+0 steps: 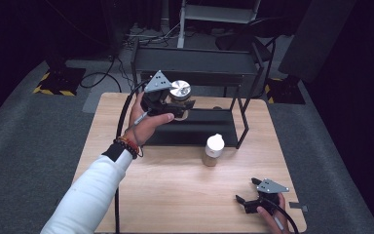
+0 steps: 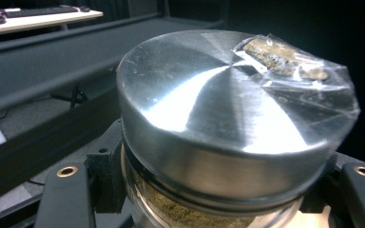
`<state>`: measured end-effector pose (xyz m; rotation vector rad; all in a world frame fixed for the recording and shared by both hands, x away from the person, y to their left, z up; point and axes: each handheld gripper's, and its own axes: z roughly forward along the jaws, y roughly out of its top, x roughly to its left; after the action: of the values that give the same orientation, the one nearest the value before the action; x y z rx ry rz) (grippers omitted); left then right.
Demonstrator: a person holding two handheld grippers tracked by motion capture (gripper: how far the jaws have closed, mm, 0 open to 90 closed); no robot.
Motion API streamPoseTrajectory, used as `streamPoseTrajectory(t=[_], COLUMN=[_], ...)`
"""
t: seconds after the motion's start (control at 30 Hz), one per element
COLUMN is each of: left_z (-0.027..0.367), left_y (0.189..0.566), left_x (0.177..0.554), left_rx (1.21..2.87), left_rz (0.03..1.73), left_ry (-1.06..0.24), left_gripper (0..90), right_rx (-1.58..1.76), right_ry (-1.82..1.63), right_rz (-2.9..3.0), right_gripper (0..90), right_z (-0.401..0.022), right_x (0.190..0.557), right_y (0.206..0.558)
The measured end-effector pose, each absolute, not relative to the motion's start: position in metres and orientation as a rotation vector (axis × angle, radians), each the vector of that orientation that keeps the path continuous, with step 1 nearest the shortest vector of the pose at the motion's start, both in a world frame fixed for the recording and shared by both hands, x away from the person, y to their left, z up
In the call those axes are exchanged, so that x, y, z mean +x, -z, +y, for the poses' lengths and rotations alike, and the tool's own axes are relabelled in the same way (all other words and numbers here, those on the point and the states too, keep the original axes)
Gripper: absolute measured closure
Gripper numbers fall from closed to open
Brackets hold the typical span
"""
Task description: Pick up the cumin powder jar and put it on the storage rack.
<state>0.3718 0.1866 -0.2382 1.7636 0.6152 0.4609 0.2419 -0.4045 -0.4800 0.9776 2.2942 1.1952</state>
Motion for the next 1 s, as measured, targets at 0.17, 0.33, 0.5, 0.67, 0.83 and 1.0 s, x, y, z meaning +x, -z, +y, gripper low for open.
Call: streamPoseTrajectory(t=[0.17,0.33,0.5,0.67,0.83,1.0], left_z=[0.184,0.186,0.185,0.184,0.181,0.180], left_y=[0.218,0.206,0.193,0.181,0.172,0.166], left_x=[0.381,0.393,0.404,0.415,0.425,0.437], left_rx=[1.745,1.694,1.688,1.679,1.697,1.696], left_rz=[0.613,0.615,0.630,0.646,0.672,0.695], left_ry=[-0.478,-0.474,-0.496,-0.513,-0.553,-0.571], left_gripper=[30.5,30.5,30.5,30.5,30.5,30.5], right_rx=[0.977,0.977,0.977,0.978,0.977,0.977], right_ry=[-1.195,-1.195,-1.195,-1.194,-1.195,-1.194], right_rz=[2.295,2.295,2.295,2.296,2.295,2.295], right_gripper=[0.0,0.0,0.0,0.0,0.0,0.0], right_z=[-0.405,-0.405,-0.405,-0.405,-0.405,-0.405], right_x=[0.242,0.242,0.242,0.242,0.242,0.242], right_y=[0.480,0.480,0.480,0.480,0.480,0.480])
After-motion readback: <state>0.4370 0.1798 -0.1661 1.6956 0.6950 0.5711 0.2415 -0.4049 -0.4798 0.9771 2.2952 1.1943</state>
